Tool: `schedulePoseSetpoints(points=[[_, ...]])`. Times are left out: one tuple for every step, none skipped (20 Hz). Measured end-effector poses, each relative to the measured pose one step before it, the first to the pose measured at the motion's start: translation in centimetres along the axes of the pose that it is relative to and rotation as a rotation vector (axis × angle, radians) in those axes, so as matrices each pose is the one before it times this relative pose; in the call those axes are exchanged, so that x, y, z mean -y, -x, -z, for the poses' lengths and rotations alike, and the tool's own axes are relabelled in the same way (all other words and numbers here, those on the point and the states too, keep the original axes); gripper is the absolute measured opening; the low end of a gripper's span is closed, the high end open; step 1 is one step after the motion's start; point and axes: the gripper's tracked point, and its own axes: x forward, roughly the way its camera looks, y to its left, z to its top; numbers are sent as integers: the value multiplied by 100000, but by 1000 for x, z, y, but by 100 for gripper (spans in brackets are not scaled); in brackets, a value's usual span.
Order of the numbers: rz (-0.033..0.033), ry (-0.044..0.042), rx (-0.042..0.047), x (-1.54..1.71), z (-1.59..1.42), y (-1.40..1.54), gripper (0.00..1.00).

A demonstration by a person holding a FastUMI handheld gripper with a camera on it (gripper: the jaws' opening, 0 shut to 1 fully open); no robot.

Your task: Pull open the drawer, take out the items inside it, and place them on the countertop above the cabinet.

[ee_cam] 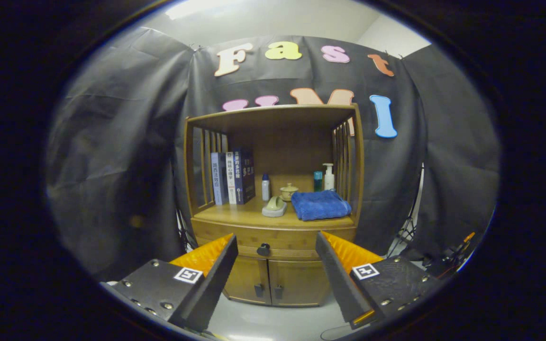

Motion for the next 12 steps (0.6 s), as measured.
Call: schedulePoseSetpoints(points=[[-2115,683,202,-386,-445,-134,99],[-1731,853,100,-285,-311,-125,99],[-725,821,-803,-55,25,-53,99],[-196,482,-875,51,204,1,99],[-66,-168,-138,29,-36,65,99],[-53,-771,546,-28,-195,111,99],[-328,-635,541,-19,-131,53,99],[271,-528,-268,149,149,19,99],[657,-356,-1045,250,257,-5,99],[236,-112,-795,135,145,96,99],[-321,-126,-166,-13,-9,-12,99],[-302,-120,-35,-133,-6,26,99]])
